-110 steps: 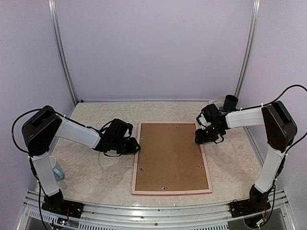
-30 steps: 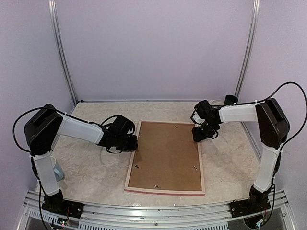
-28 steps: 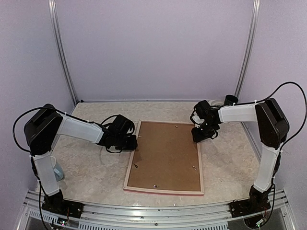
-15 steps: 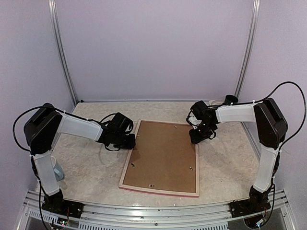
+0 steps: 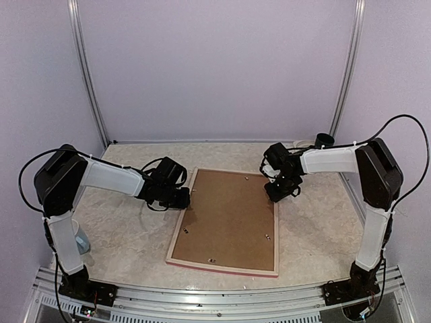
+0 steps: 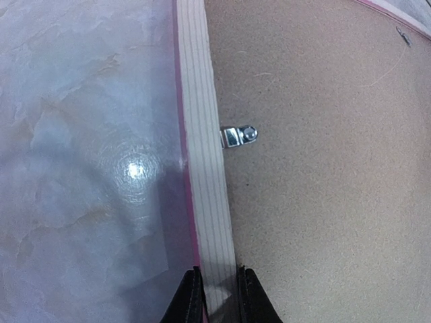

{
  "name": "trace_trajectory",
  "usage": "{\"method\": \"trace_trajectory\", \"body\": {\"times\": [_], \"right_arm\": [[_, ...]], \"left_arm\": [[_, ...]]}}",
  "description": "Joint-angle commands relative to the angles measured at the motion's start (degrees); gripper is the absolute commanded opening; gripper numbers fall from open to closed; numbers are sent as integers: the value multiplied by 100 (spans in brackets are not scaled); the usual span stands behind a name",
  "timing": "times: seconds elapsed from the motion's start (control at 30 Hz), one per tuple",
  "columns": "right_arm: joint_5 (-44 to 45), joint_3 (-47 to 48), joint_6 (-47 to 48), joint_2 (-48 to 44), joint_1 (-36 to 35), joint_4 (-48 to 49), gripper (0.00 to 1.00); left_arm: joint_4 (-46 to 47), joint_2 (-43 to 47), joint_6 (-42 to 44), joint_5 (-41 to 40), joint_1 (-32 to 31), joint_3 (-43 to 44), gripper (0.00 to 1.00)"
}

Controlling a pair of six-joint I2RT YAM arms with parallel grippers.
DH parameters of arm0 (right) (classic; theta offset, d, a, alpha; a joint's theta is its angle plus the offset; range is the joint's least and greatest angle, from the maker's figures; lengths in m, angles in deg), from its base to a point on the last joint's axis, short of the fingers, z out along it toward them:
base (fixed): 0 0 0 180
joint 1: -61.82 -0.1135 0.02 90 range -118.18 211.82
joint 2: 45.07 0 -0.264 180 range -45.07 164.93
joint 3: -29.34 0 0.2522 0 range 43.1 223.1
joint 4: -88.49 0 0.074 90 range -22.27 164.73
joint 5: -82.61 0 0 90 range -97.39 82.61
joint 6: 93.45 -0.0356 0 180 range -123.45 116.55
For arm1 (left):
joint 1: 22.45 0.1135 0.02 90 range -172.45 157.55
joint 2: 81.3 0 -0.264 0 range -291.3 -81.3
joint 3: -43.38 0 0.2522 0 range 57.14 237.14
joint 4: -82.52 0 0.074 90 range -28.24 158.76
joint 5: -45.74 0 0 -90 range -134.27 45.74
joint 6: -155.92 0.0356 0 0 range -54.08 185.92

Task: Put the photo into the frame
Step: Press the fastener onto the backboard.

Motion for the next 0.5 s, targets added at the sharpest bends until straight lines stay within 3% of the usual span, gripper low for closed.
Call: {"method": "trace_trajectory", "body": {"times": [0.0,0.33,0.47], "right_arm": [[650,-25,65,226,-45,-191,32],[1297,-78,38,32,-110,-104,32],[804,-71,-12,-130,-118,21,40]], "left_arm": [[-246,-138,268,64,55,8,16],[-234,-68,231,83,55,-45,15],[-87,-29,75,223,55,-101,16]]}}
